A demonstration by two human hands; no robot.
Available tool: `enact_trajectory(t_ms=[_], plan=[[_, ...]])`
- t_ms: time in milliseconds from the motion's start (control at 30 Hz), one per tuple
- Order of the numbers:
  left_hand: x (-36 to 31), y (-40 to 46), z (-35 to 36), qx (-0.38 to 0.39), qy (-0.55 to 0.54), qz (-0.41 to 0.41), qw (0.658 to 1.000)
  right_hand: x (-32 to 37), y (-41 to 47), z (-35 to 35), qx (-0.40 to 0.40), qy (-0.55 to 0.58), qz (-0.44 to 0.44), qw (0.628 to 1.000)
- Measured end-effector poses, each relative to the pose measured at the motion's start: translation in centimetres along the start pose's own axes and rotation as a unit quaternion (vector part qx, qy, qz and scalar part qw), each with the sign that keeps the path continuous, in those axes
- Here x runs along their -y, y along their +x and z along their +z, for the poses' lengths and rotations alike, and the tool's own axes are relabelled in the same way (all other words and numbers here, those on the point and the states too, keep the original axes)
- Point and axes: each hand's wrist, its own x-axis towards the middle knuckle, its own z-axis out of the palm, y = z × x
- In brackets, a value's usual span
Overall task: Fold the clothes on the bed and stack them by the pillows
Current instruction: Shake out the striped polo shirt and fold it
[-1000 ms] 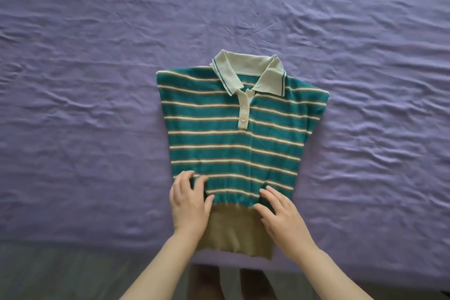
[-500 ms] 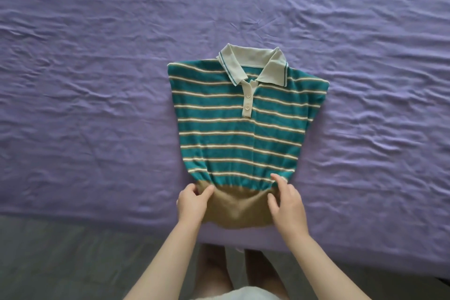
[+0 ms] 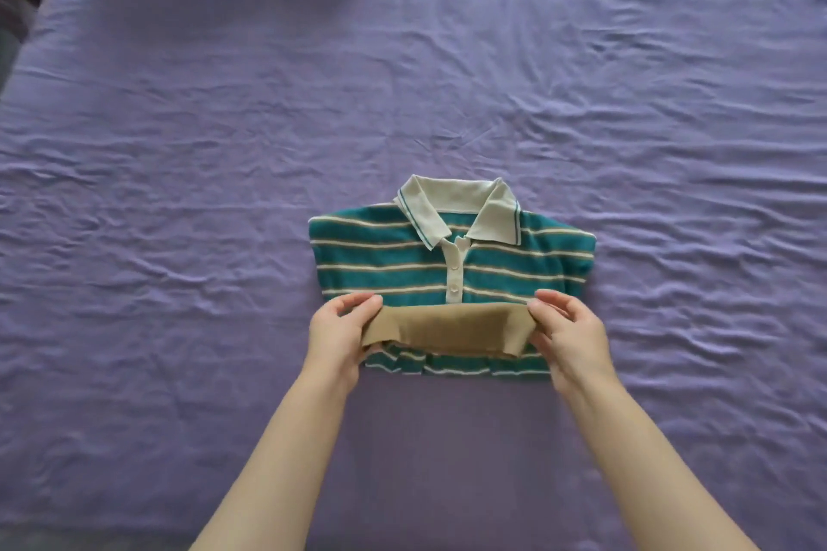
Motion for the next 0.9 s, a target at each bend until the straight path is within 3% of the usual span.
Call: enact_trajectory(t_ms=[100,200,267,367,433,500,567,700,800,900], plan=[[-2.6,3.4,1.9,0.057,-0.121,-0.048,0.990,1.9,3.5,2.0,0.011,0.103,0.046,0.994],[-3.9,6.5,3.2,0.101,-0.147,-0.076,0.981,1.9,6.6,3.4,0.041,0.032,0.038,0.998],[-4.2,8.4,3.7,0.111,-0.074,-0.054,0.990,1.3,8.1,3.9,0.055,-0.135,-0.013,0.989],[-4.4,10.5,4.1,0.089,0.168,0.039,0.981,1.0,9.6,4.1,0.074,-0.386,-0.126,0.911],[-4.7,11.8,4.2,0.046,0.373,0.145,0.915,0.8,10.4,4.3,0.082,-0.494,-0.185,0.846],[-5.1,12.8,4.5,0.024,0.453,0.213,0.865,0.8,11.3,4.5,0.074,-0.530,-0.221,0.815],[-5.3,14.0,5.0,0.022,0.445,0.234,0.864,1.0,12.2,4.6,0.061,-0.500,-0.228,0.833],[-5.2,15.4,5.9,0.023,0.457,0.233,0.858,1.6,13.6,5.2,0.051,-0.370,-0.164,0.913],[-4.8,15.5,6.2,0.014,0.425,0.238,0.873,1.8,14.3,5.7,0.021,-0.352,-0.163,0.922],[-4.9,15.1,6.4,0.010,0.333,0.249,0.910,2.3,14.7,5.9,-0.039,-0.368,-0.214,0.904]])
